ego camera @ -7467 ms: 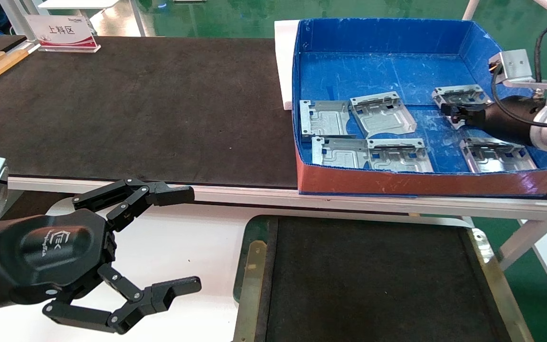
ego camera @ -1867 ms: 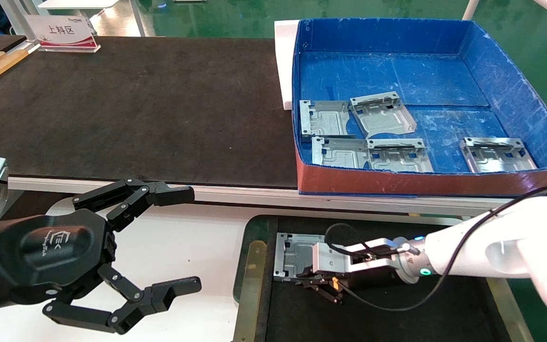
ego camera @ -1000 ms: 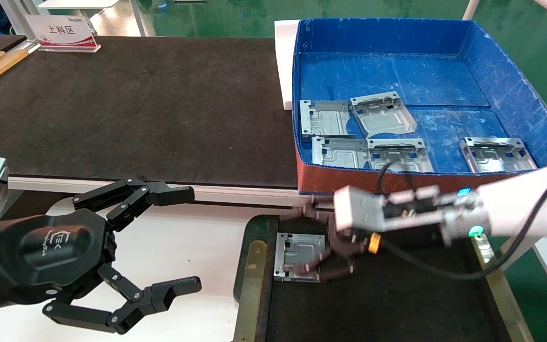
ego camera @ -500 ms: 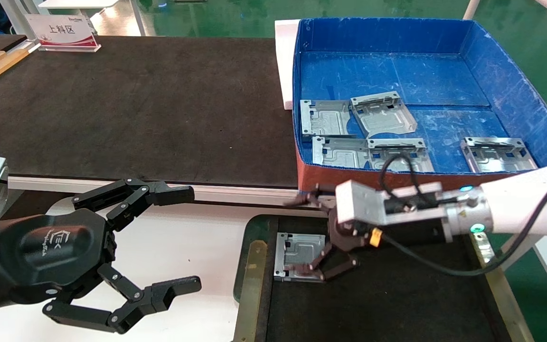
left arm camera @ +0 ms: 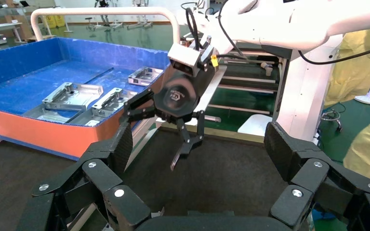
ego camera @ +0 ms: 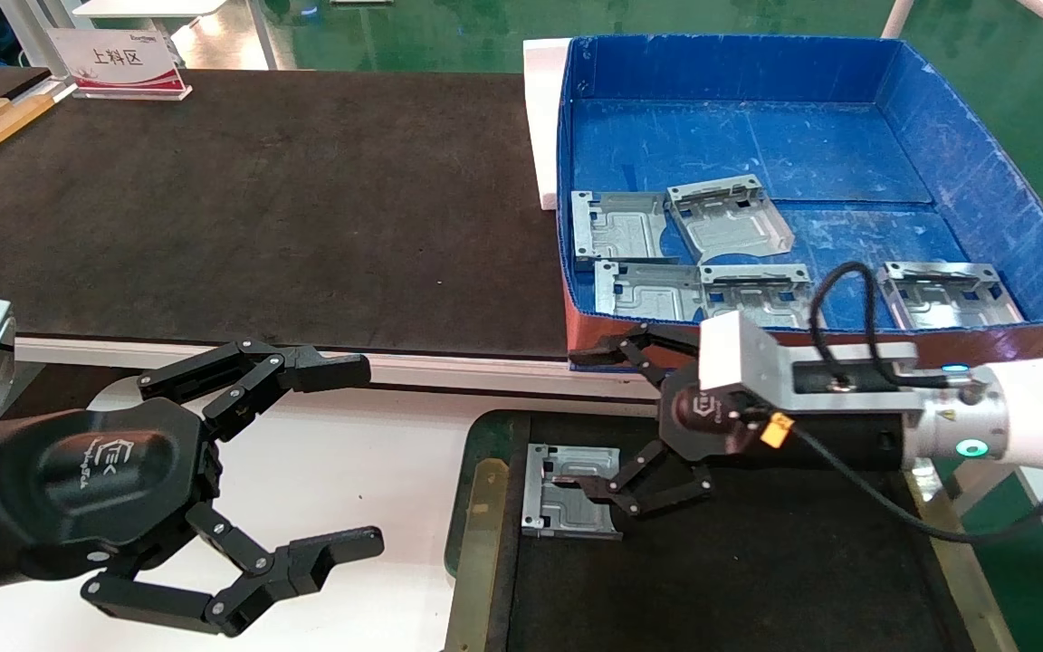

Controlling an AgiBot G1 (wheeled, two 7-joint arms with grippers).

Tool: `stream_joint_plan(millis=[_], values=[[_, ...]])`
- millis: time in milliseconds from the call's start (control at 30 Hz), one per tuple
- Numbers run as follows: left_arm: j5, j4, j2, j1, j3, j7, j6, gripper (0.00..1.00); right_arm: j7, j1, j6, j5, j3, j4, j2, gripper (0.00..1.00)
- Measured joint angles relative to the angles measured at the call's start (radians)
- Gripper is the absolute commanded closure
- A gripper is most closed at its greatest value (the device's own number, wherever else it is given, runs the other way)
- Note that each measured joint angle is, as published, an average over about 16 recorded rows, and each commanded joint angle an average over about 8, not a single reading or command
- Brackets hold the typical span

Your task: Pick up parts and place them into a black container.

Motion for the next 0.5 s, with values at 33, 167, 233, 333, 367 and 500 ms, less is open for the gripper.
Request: stream_joint_plan(millis=[33,167,233,333,367,500], values=[[0.0,0.0,0.0,0.0,0.0,0.0,0.0,0.0,0.013,-0.01,0.002,0.009,0.006,0.018,0.009,0.0],[0.0,0.0,0.0,0.0,0.0,0.0,0.0,0.0,0.065,-0.048,0.011,0.046,0.03,0.093,0.044,0.0],[0.0,0.0,0.0,0.0,0.0,0.0,0.0,0.0,0.091,-0.067,0.015,0.065,0.042,0.13,0.062,0.0],[0.0,0.0,0.0,0.0,0.0,0.0,0.0,0.0,0.13,-0.096,0.022,0.093,0.06,0.186,0.088,0.0],[0.0,0.0,0.0,0.0,0.0,0.0,0.0,0.0,0.143,-0.106,0.024,0.102,0.066,0.204,0.097,0.0],[0.0,0.0,0.0,0.0,0.0,0.0,0.0,0.0,0.195,-0.144,0.033,0.139,0.09,0.278,0.132,0.0]])
